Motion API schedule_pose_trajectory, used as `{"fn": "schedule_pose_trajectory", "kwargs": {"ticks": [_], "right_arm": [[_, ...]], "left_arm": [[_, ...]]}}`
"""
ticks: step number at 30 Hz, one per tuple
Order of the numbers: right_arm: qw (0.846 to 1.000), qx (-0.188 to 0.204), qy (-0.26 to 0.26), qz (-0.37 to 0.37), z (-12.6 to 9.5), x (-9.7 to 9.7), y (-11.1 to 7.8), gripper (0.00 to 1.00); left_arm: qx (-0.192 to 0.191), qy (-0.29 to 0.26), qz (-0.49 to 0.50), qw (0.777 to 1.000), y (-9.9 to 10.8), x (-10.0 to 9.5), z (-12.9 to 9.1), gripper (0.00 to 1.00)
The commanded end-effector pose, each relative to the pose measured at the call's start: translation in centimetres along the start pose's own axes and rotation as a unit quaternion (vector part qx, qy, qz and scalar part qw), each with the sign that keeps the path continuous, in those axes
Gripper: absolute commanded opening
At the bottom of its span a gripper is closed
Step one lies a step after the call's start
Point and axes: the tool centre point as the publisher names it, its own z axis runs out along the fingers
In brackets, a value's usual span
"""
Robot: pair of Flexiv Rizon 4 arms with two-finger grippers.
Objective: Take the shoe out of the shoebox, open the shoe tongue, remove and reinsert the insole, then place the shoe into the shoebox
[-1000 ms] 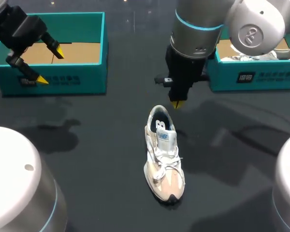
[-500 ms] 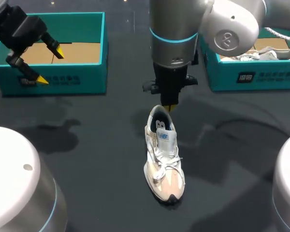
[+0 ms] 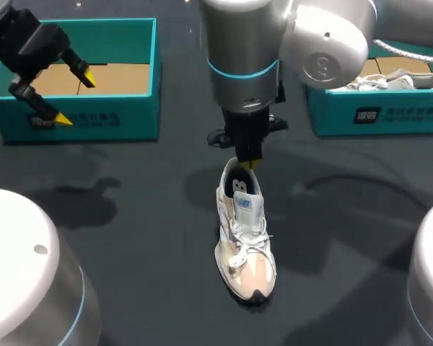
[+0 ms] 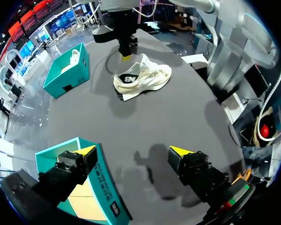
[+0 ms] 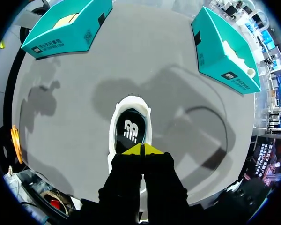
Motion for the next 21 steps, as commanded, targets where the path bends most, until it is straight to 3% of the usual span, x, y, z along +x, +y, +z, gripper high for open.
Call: {"fn": "schedule_pose_trajectory", "kwargs": {"ticks": [1, 8, 12, 21], "right_arm": [[1.000, -0.002, -0.003, 0.005, 0.7, 0.3, -0.1, 0.00], [1.000, -0.001, -0.013, 0.007, 1.5, 0.0, 0.1, 0.00], [0.999, -0.001, -0.043, -0.001, 2.3, 0.7, 0.4, 0.00], [0.999, -0.001, -0.052, 0.000, 4.5, 1.3, 0.7, 0.00]], "left_arm": [[-0.001, 0.001, 0.000, 1.000, 0.0, 0.0, 0.0, 1.00], [-0.001, 0.001, 0.000, 1.000, 0.0, 0.0, 0.0, 1.00], [-0.001, 0.001, 0.000, 1.000, 0.0, 0.0, 0.0, 1.00], [-0.001, 0.001, 0.000, 1.000, 0.0, 0.0, 0.0, 1.00]]}}
